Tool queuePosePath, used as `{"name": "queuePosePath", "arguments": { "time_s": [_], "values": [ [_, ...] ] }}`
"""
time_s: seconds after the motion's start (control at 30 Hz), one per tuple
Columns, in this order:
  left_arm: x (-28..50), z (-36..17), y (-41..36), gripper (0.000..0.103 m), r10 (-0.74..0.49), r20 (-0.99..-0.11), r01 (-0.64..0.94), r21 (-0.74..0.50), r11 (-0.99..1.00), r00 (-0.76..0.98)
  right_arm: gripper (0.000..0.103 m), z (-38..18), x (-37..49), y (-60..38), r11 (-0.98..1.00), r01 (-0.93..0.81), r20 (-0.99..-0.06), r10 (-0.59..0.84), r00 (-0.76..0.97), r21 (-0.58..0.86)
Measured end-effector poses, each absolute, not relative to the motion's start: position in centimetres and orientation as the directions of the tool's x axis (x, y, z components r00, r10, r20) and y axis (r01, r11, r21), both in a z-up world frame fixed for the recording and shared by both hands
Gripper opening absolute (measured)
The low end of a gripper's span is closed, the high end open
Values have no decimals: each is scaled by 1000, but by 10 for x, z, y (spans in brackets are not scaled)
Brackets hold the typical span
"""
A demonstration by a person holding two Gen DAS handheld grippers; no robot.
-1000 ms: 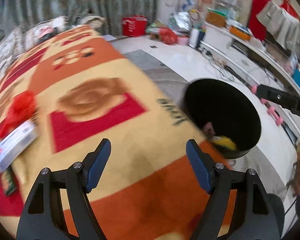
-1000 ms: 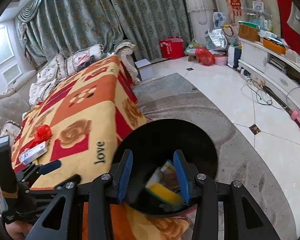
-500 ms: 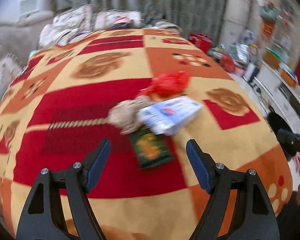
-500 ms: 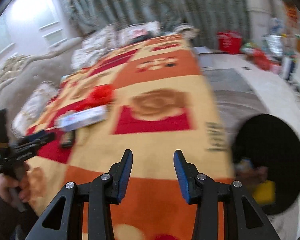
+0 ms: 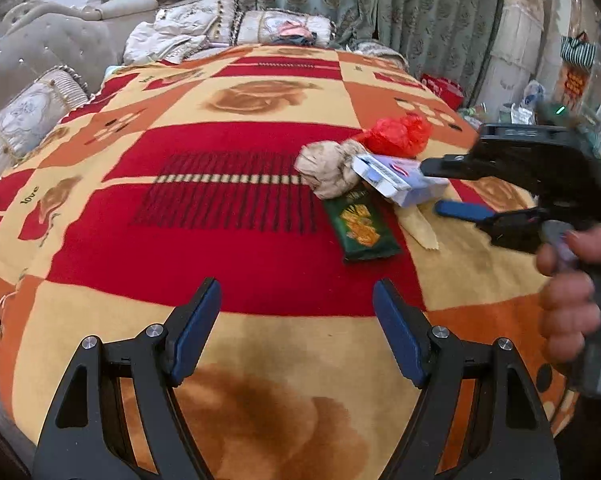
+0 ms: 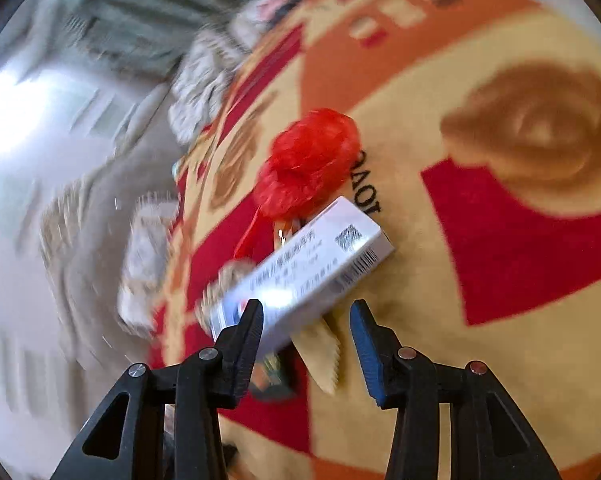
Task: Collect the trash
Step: 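Move left tool to the beige crumpled tissue while right tool moves to the white medicine box, then grasp the white medicine box with right tool while left tool grasps the beige tissue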
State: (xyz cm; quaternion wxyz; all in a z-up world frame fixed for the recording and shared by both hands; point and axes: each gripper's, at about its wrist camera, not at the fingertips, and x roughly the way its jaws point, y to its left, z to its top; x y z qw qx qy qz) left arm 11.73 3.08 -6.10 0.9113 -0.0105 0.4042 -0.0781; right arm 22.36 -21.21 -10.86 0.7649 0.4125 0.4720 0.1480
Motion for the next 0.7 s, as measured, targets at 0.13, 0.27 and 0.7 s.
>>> {"name": "queuePosePath", "arguments": {
  "time_s": [0.13, 0.27, 0.7],
  "values": [
    [119, -52, 44, 78, -175, -723, 127, -121, 985, 669, 52, -117, 232, -202, 558, 230, -585, 623, 520, 798],
    [120, -49, 56, 78, -172, -720, 118, -125, 985, 673, 52, -108, 240, -190, 595, 238, -614, 577, 539, 768],
    [219, -39, 28, 77, -254, -726, 285, -83, 955, 639, 19, -50, 188, -225, 786, 27, -649, 490, 582, 618]
  ]
}}
